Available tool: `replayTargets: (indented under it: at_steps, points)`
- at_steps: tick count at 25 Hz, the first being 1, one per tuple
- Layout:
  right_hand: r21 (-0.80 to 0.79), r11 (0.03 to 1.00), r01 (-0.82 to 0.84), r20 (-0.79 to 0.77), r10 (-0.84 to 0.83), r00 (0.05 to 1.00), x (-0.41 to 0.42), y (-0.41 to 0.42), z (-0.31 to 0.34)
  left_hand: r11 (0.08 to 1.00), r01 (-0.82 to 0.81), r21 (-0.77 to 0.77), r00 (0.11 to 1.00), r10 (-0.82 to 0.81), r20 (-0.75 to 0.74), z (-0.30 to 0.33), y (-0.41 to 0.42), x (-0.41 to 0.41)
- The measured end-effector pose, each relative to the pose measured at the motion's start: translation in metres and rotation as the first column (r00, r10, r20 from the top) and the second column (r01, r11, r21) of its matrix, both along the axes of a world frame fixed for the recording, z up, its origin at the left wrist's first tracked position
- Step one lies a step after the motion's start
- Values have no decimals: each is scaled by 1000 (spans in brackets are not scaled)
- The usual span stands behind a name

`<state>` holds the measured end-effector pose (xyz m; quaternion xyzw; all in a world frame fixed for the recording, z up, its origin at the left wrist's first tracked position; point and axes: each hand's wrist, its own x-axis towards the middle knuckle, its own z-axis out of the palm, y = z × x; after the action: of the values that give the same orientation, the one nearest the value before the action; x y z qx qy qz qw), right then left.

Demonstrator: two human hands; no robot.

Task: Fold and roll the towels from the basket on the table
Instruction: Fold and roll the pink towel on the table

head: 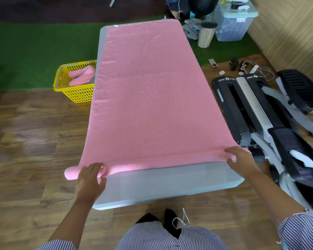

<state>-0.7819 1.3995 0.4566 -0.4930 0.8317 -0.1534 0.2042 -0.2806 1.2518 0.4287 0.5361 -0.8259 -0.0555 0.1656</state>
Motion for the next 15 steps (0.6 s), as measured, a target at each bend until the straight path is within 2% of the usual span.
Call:
replayTargets:
  at_steps: [5,8,11,15]
  points:
    - [21,999,-39,-74,41,996,0,-2,1,999,20,-47,999,-18,42,10,3,2]
    - [59,997,-51,-104,57,993,-2,-1,7,1000,11,15,1000,-11,22,11,5,13]
    - [22,996,-92,-174,94,980,-3,3,9,998,-2,59,997,-3,82,12,3,28]
    - [20,1000,3,-99,-1,995,-5,8,11,995,-53,82,994,45,96,10,1,41]
